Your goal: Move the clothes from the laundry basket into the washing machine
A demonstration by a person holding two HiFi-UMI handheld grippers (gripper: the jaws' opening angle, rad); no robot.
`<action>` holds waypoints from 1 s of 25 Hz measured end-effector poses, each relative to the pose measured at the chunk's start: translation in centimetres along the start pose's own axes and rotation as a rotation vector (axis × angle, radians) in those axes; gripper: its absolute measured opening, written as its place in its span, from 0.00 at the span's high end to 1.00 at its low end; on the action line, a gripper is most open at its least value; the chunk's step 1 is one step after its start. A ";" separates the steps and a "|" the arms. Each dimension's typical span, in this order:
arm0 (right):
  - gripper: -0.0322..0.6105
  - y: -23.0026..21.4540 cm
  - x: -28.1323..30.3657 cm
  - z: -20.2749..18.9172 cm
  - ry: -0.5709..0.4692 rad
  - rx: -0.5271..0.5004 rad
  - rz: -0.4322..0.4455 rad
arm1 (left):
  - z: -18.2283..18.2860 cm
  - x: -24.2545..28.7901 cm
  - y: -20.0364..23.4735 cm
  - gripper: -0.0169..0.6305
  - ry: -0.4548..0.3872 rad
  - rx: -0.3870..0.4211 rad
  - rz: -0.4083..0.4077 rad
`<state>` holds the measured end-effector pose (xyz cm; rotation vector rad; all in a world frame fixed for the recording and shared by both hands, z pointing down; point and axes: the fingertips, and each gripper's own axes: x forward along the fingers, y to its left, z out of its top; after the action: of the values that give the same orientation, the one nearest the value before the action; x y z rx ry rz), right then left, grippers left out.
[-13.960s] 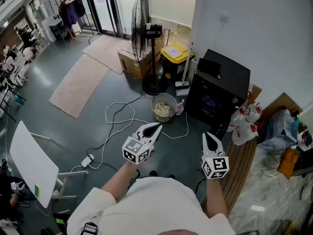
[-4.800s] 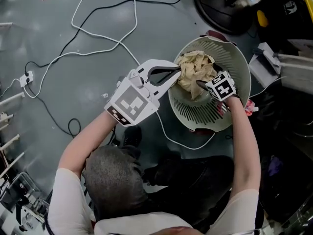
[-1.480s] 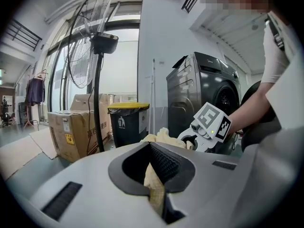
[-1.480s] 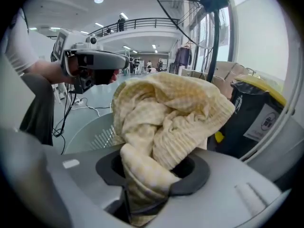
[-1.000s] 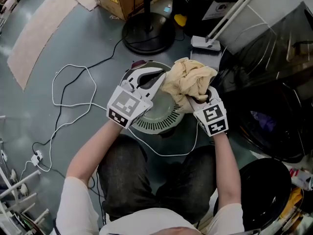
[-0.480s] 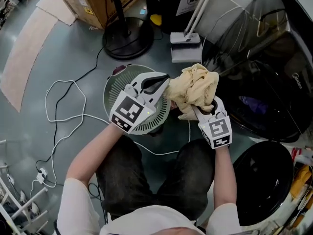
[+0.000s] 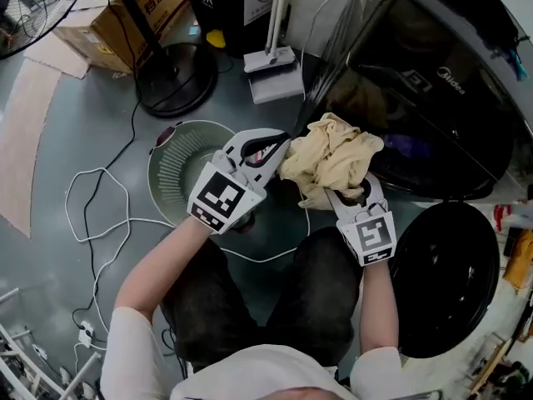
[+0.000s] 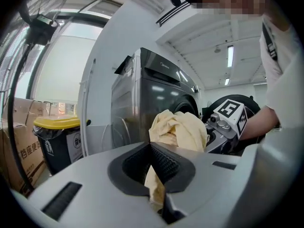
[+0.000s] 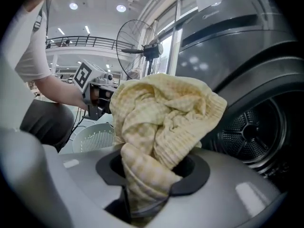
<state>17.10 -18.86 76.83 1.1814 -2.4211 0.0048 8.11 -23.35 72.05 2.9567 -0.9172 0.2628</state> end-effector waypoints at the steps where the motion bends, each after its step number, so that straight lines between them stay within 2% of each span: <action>1: 0.64 -0.7 -0.8 -0.2 -0.001 0.009 -0.029 | 0.3 0.5 -0.6 0.96 -0.004 0.002 -0.015; 8: 0.63 -6.7 -5.9 -3.7 -0.001 0.091 -0.257 | 0.6 5.0 -4.8 0.96 -0.014 -0.005 -0.108; 18: 0.63 -13.2 -10.3 -7.6 0.007 0.119 -0.467 | -0.8 9.6 -10.1 0.96 -0.007 0.005 -0.239; 22: 0.63 -15.3 -11.3 -8.4 0.019 0.109 -0.521 | -0.2 10.6 -10.4 0.96 -0.027 -0.036 -0.240; 25: 0.63 -16.6 -11.4 -8.8 0.007 0.107 -0.553 | -0.7 11.1 -10.5 0.96 -0.015 -0.027 -0.230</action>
<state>39.07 -19.18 77.27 1.8558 -2.0309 -0.0310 22.95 -20.84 74.84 3.0051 -0.5682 0.2173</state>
